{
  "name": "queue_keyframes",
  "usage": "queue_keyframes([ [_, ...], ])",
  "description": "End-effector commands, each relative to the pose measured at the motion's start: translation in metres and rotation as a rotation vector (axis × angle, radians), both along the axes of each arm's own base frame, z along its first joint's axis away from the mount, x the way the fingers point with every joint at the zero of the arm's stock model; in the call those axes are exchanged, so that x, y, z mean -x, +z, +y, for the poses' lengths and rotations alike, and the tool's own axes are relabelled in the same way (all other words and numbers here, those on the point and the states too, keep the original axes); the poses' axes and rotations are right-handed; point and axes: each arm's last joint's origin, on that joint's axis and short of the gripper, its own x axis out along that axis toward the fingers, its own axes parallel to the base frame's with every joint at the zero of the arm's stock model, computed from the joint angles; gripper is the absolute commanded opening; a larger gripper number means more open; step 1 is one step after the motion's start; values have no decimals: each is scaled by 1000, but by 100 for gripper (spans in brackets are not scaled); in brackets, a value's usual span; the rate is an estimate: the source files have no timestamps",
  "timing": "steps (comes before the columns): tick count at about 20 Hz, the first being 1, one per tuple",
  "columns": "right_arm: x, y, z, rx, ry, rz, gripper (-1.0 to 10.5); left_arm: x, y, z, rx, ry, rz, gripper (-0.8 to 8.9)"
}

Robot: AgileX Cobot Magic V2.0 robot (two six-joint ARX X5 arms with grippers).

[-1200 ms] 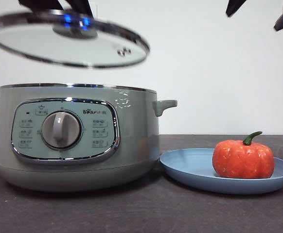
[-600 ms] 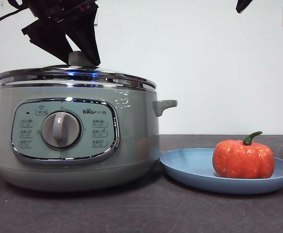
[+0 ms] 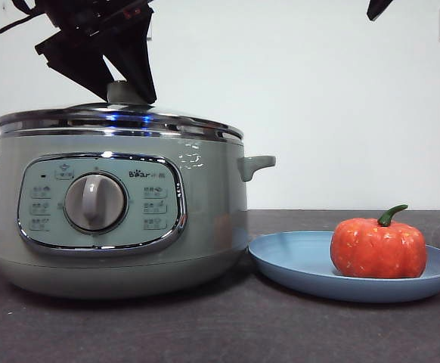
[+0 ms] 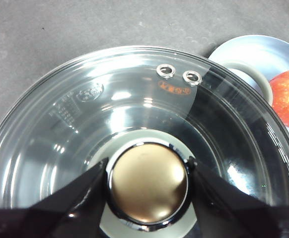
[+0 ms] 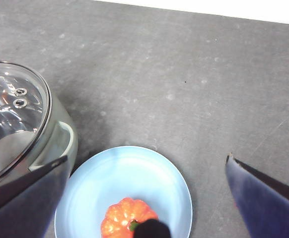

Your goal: Take the pumpkin out from the steamer,put the pumpkin in the blue plate,close the lid

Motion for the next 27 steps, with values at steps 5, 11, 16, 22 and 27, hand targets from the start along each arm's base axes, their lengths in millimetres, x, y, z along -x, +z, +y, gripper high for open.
queue_keyframes([
  [5,0,-1,0,-5,-6,0,536,-2,0,-3,-1,-10,-10,340],
  [11,0,-1,0,-6,-5,-1,536,0,1,-3,-4,-14,-11,447],
  [16,0,-1,0,-8,1,1,534,22,28,8,50,2,-72,441],
  [22,2,1,-1,-12,3,-9,26,76,73,40,95,31,-219,-7],
  [27,16,-5,-6,-67,8,-126,-12,117,88,67,106,151,-416,-8],
])
